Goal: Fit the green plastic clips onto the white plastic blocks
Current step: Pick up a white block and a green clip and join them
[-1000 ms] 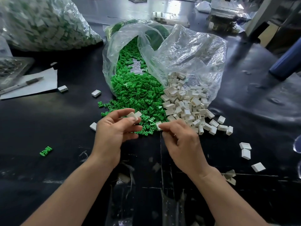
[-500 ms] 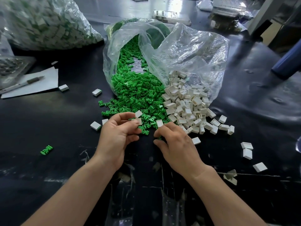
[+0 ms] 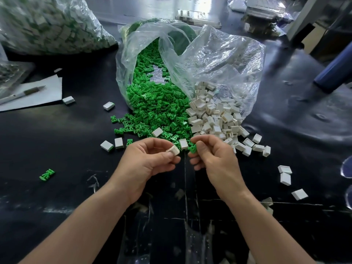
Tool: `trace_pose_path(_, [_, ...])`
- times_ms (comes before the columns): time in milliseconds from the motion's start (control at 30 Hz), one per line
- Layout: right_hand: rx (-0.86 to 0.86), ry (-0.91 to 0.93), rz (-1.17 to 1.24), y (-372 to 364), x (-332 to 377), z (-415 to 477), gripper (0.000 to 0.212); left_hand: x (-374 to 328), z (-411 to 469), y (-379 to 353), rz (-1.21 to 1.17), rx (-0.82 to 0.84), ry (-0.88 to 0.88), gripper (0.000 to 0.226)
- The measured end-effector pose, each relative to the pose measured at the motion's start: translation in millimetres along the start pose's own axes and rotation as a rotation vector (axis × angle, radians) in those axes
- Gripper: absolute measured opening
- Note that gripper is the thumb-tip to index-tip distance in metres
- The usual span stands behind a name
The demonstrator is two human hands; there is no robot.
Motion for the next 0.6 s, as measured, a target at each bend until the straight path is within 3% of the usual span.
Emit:
trace_pose_path(167, [0.057, -0.014, 0.108, -0.9, 2.2, -1.7, 0.021, 4.3, -3.1, -5.5, 0.053, 0.056, 0.034, 0.013])
trace_pose_path(600, [0.050, 0.096, 0.004, -1.1, 7.6, -7.4, 0.014, 4.9, -4.8, -6.9, 0.033, 0.066, 0.049, 0.026])
Point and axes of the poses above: each hand's wrist, its own z-axis towards the middle knuckle, its own y-axis out of the back of the hand, x = y × z, the point moved 6 cm from there along z, towards the middle knuckle, and after that the axes turned 14 degrees about -y, right-handed, at the moved point
